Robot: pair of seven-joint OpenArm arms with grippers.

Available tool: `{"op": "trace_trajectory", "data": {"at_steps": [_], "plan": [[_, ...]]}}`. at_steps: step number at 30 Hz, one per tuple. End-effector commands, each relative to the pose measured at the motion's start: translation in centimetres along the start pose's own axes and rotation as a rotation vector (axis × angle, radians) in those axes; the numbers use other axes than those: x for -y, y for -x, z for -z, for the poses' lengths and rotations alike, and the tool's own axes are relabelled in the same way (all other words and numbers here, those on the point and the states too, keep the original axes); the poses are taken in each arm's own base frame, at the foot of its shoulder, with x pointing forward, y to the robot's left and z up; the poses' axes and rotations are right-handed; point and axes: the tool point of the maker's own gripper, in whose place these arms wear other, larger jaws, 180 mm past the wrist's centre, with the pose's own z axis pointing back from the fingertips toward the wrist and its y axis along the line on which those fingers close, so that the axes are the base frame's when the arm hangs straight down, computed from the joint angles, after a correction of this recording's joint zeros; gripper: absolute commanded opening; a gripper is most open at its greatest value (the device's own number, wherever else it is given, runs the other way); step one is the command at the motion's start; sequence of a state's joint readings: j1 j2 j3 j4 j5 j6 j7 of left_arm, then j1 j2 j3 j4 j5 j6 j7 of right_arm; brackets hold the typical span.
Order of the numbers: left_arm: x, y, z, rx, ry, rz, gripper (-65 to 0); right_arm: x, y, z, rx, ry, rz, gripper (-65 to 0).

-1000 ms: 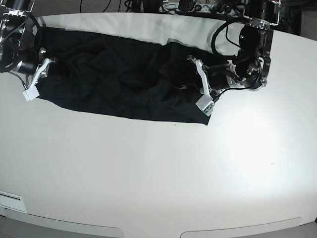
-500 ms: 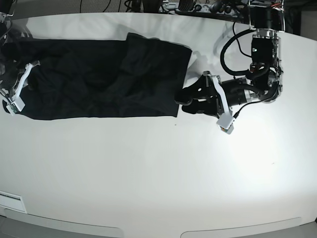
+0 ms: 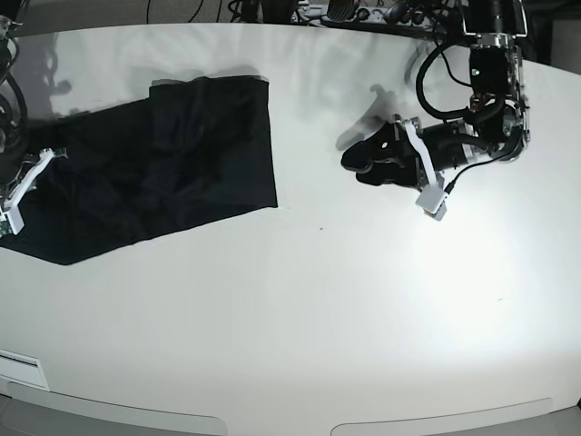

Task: Fold the T-shirt properly
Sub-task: 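Move the right gripper to the folded bundle's corner and grasp it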

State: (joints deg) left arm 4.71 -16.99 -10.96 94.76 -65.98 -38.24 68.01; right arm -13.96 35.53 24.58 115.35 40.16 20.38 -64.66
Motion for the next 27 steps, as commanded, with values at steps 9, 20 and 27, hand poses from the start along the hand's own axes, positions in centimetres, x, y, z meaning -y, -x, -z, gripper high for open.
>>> {"op": "trace_trajectory", "data": {"at_steps": [9,20,27], "plan": [[0.7,0.1,-0.3,0.025,0.026,0.015,-34.7,-8.2,-4.2,-2.4,0.23,-0.341,-0.032,-65.0],[0.8,0.1,-0.3,0.026,0.027,0.014,-34.7,-15.0,-4.6,-5.8,0.325,-0.731,-0.056,-65.0],[0.8,-0.2,-0.3,0.042,0.027,0.014,-34.7,-16.8,-4.8,-5.7,0.381,-0.766,-0.008,-65.0]]}}
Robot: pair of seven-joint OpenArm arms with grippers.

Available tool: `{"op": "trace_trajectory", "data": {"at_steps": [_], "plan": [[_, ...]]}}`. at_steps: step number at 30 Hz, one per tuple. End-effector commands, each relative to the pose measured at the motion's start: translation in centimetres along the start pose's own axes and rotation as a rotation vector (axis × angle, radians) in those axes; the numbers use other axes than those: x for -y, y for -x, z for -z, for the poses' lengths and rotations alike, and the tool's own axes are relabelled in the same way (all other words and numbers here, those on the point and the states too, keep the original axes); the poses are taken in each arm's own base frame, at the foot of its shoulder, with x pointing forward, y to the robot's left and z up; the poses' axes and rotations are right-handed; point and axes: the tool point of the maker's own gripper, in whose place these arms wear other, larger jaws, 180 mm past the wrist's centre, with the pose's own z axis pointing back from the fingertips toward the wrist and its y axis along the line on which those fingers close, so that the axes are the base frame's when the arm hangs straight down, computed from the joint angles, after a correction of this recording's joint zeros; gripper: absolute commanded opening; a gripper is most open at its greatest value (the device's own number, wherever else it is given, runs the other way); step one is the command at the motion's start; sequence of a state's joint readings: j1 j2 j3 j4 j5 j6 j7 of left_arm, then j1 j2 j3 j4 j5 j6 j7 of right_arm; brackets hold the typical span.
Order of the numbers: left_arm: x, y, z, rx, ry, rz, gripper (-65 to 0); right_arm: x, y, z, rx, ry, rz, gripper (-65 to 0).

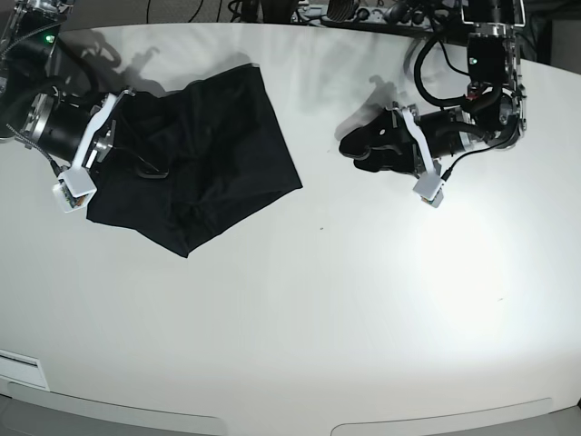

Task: Fold the T-shirt properly
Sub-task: 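Move the right gripper to the folded bundle's corner and grasp it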

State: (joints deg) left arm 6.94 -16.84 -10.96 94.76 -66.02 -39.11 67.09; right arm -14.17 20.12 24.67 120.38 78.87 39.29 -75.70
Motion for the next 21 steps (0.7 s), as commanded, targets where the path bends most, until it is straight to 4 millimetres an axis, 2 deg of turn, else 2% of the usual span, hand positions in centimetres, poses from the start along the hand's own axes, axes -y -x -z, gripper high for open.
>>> {"op": "trace_trajectory", "data": {"at_steps": [1,5,11,12,15,16,17,19,21], "plan": [[0.4,-1.5,-0.3,0.046,0.017,0.033,-34.7,-0.5,-1.4,-0.1,0.056,-0.018,-0.027,-65.0],[0.4,-1.4,-0.3,0.045,0.017,0.033,-34.7,-1.4,-1.2,1.0,0.077,-0.041,0.0,-65.0],[0.5,-1.5,-0.4,0.051,0.022,0.031,-34.7,-3.0,0.7,5.4,0.017,-0.061,0.002,-65.0],[0.5,-1.5,-0.4,0.05,0.022,0.031,-34.7,-3.4,1.3,6.2,-0.012,-0.072,-0.009,-60.8],[0.5,-1.6,-0.4,0.051,0.022,0.034,-34.7,-5.2,2.9,8.4,-0.114,-0.124,-0.078,-24.9],[0.5,-1.7,-0.4,0.052,0.022,0.034,-34.7,-6.0,3.2,8.8,-0.14,-0.157,-0.104,-17.2],[0.5,-1.8,-0.4,0.053,0.022,0.036,-34.7,-6.8,3.6,9.1,-0.168,-0.192,-0.129,-14.3],[0.5,-1.7,-0.4,0.052,0.021,0.036,-34.7,-8.0,4.1,9.6,-0.221,-0.244,-0.183,-14.1],[0.4,-1.7,-0.4,0.052,0.021,0.036,-34.7,-8.6,3.7,10.0,-0.228,-0.271,-0.221,-14.2]]}}
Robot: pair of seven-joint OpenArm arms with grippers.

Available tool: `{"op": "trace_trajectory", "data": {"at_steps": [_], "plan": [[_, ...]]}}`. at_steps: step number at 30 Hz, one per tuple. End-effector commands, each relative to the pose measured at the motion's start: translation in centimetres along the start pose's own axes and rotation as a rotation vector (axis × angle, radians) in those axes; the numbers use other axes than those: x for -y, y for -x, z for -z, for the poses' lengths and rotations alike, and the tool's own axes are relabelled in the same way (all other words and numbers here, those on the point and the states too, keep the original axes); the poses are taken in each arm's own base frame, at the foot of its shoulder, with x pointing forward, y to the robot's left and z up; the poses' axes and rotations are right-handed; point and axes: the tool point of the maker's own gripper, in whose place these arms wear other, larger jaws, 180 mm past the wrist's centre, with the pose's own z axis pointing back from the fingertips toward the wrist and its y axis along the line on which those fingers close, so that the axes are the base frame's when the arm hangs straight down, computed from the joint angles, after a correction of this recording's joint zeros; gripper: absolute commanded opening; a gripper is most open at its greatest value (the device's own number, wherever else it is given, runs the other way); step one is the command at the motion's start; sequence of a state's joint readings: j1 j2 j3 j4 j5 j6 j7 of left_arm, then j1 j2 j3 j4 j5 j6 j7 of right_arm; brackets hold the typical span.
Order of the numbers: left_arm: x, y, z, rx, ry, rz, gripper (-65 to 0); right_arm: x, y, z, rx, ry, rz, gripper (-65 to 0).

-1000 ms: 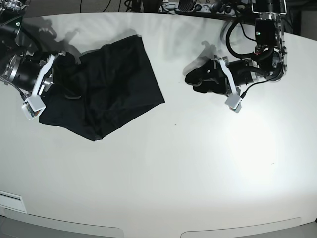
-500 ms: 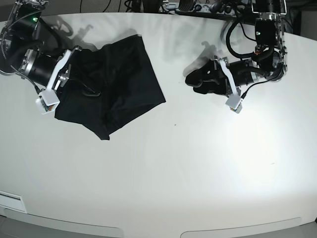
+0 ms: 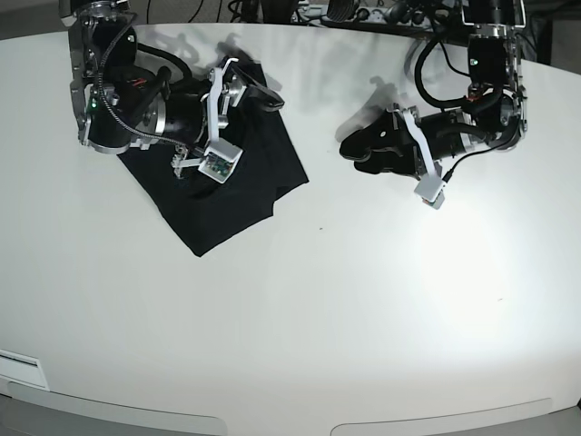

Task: Fold the T-shirt properly
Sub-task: 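Move the right gripper to the folded bundle's corner and grasp it, then grasp the bundle with both grippers and fold it over once more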

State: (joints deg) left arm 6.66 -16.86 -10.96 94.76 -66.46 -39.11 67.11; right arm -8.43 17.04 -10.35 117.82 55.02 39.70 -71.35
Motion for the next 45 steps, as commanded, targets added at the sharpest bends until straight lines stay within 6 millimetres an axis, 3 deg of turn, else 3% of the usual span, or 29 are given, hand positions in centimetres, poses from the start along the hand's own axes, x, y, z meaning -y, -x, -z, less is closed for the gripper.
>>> {"op": "trace_trajectory", "data": {"at_steps": [1,8,10,12,17,21,23,27,29,31,32,33,34,36,38,39,40,45], "plan": [[0.3,-1.4,-0.4,0.044,0.015,0.035,-34.7,-0.1,-1.9,-0.4,0.063,-0.008,-0.038,-14.2],[0.3,-1.5,-0.4,0.045,0.015,0.035,-34.7,-3.3,-4.3,-0.4,0.182,-0.176,-0.014,-14.2],[0.3,-1.5,-0.4,0.044,0.015,0.035,-34.7,-2.3,-3.5,0.3,0.134,-0.107,-0.045,-14.2],[0.3,-1.5,-0.4,0.044,0.015,0.035,-34.7,-0.1,-3.1,0.5,0.103,0.018,-0.088,-14.2],[0.4,-1.5,-0.4,0.046,0.016,0.036,-34.7,2.8,-4.3,-0.1,0.112,0.161,-0.172,-14.8],[0.2,-1.6,-0.6,0.041,0.01,0.042,-34.7,1.0,-7.5,-0.9,0.234,0.071,-0.183,-24.9],[-0.2,-1.5,-1.1,0.029,-0.005,0.05,-34.7,0.1,-8.4,-1.2,0.272,0.044,-0.188,-25.0],[-1.9,-2.7,-3.2,0.027,-0.064,0.092,-35.6,2.6,-8.9,-1.1,0.226,0.184,-0.254,-25.0],[-2.9,-4.3,-4.6,0.048,-0.106,0.125,-42.0,4.9,-9.2,-1.7,0.217,0.307,-0.25,-25.0],[-3.9,-6.4,-6.2,0.084,-0.155,0.164,-60.0,7.0,-9.3,-2.7,0.221,0.423,-0.236,-25.0],[-4.3,-7.6,-7.1,0.109,-0.176,0.182,-65.0,7.7,-9.3,-3.2,0.225,0.465,-0.223,-25.0],[-4.4,-8.8,-7.9,0.141,-0.181,0.19,-65.0,8.4,-9.2,-3.6,0.226,0.501,-0.21,-25.0],[-3.9,-9.6,-8.4,0.171,-0.159,0.191,-65.0,8.8,-9.2,-3.9,0.227,0.523,-0.205,-26.6],[-2.5,-9.9,-8.2,0.188,-0.076,0.176,-65.0,9.2,-8.9,-3.8,0.219,0.532,-0.193,-35.8],[-0.4,-8.8,-6.7,0.155,0.041,0.145,-65.0,9.8,-8.3,-3.2,0.212,0.521,-0.18,-50.3],[0.2,-7.8,-5.7,0.11,0.075,0.14,-65.0,10.5,-7.8,-2.9,0.198,0.522,-0.181,-60.8],[1.1,-7.0,-4.6,0.074,0.109,0.14,-65.0,11.3,-7.3,-2.6,0.183,0.526,-0.18,-65.0],[7.4,-3.7,-0.1,-0.071,0.307,0.215,-65.0,15.4,-6.5,-1.7,0.137,0.529,-0.147,-65.0]]}}
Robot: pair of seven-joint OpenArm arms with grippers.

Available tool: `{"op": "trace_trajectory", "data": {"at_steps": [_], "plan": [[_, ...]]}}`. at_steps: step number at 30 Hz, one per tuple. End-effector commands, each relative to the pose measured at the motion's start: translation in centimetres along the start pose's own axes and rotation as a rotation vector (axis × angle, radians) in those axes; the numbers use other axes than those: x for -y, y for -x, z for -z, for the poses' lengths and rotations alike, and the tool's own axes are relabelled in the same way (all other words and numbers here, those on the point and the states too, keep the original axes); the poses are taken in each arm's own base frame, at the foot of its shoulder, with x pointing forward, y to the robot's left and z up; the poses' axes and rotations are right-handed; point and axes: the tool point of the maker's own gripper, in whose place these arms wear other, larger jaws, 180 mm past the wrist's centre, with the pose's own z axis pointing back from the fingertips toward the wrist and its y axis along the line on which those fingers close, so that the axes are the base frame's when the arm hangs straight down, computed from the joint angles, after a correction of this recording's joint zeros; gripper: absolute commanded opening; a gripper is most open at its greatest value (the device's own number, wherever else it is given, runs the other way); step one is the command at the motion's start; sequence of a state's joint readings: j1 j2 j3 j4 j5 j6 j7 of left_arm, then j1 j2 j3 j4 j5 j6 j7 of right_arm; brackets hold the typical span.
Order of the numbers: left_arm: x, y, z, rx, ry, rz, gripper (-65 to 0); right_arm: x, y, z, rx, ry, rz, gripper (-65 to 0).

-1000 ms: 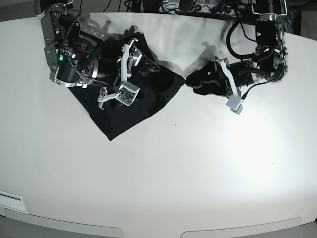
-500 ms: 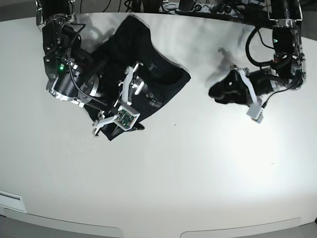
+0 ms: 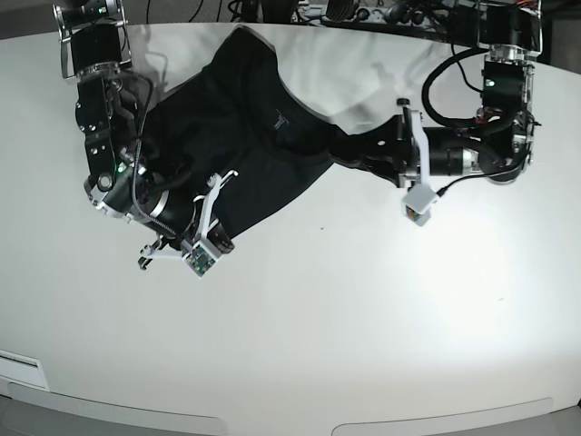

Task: Fold the T-shirt properly
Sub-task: 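Grasp the bundle with both grippers and fold it over once more, then release the folded shirt and pat its edges square with both grippers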

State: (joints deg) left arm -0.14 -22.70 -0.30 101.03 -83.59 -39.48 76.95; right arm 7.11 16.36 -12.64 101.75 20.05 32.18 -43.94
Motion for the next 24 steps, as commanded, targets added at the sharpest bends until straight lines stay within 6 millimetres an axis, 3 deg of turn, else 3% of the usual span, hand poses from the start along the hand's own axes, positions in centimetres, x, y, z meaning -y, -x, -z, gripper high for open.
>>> {"op": "trace_trajectory", "data": {"at_steps": [1,4,9,13,19,22,24], "plan": [[1.4,-0.4,0.6,-0.007,0.046,0.041,-65.0,0.6,-1.9,0.0,0.062,-0.008,-0.012,-65.0],[4.0,0.0,3.2,-0.023,0.149,0.051,-65.0,1.4,-1.5,0.7,0.043,-0.045,-0.003,-65.0],[4.3,1.6,7.6,-0.079,0.121,0.084,-65.0,2.1,0.3,1.9,-0.007,-0.109,0.026,-65.0],[4.6,3.2,10.3,-0.143,0.1,0.131,-65.0,2.3,1.6,1.6,-0.046,-0.122,0.021,-65.0],[2.7,5.8,12.5,-0.21,0.038,0.15,-65.0,3.1,3.3,0.6,-0.091,-0.118,0.024,-65.0],[0.3,7.1,12.8,-0.28,-0.008,0.15,-65.0,2.7,5.5,-0.1,-0.143,-0.136,0.046,-65.0],[-1.6,6.8,12.4,-0.302,-0.042,0.147,-65.0,2.2,7.1,-0.8,-0.176,-0.155,0.068,-65.0]]}}
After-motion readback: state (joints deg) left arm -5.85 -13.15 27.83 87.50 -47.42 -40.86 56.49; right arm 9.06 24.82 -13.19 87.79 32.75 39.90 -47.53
